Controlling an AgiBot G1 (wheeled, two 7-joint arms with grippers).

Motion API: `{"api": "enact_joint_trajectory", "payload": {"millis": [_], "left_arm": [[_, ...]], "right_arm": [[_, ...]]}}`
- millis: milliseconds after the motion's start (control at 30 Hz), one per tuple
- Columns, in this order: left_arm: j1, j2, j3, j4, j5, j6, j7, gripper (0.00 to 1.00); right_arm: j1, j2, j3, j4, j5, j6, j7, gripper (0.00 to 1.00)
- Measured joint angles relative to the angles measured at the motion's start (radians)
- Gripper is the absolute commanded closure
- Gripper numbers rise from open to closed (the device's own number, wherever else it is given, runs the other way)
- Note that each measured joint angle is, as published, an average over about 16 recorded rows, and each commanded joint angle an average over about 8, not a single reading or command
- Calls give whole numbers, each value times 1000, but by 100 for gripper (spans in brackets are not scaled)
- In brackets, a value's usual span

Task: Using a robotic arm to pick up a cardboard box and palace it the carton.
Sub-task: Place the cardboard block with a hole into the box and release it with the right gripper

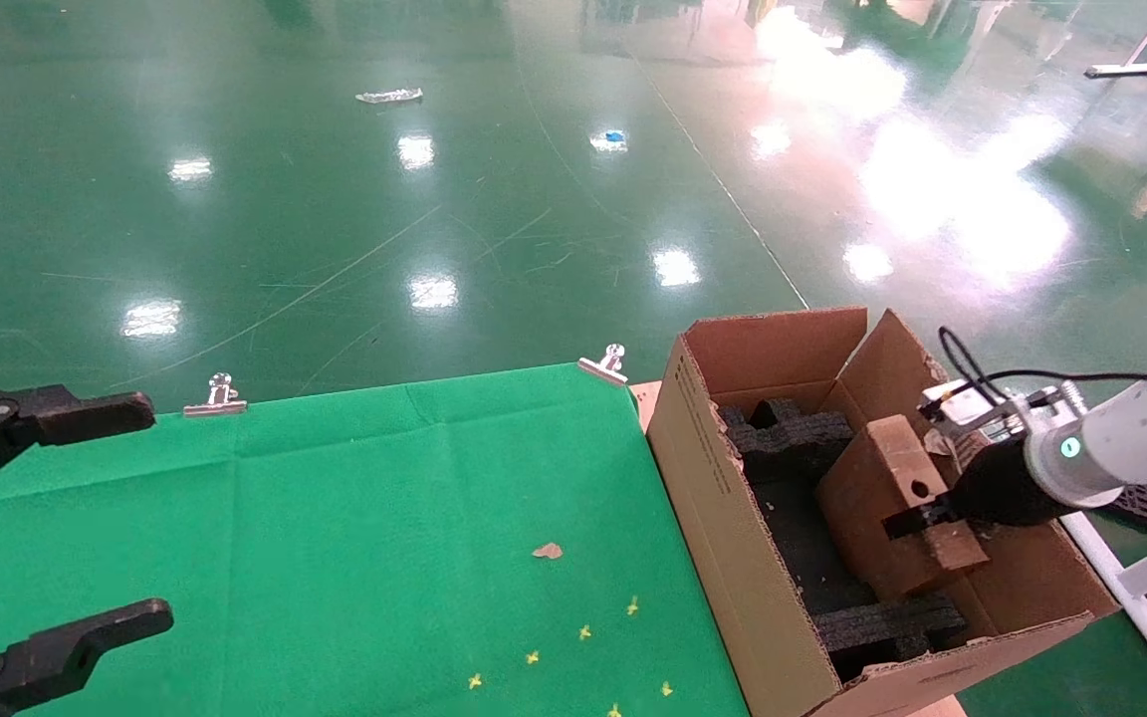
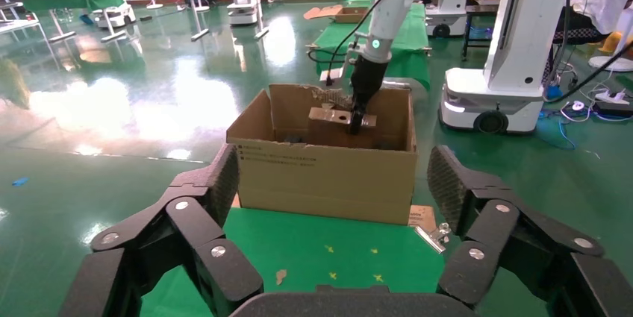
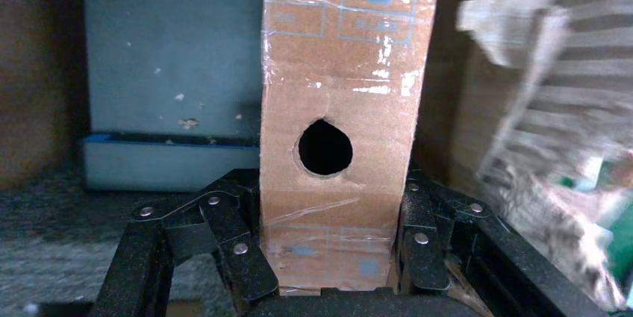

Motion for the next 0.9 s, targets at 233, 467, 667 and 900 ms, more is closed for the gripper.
{"api": "enact_joint_trajectory", "payload": {"millis": [233, 467, 667, 900], "left_arm": [[0, 0, 0, 0, 0, 0, 0, 0], [0, 0, 1, 0, 0, 0, 0, 0], [0, 0, 1, 0, -1, 0, 0, 0], [0, 0, 1, 0, -1, 0, 1, 0]], "right_arm": [[-54, -54, -4, -72, 10, 33, -59, 51], [-67, -95, -5, -138, 14, 27, -102, 0], [-62, -116, -2, -183, 18, 12, -126, 0], [-52, -136, -1, -218, 19, -1, -144, 0]]}}
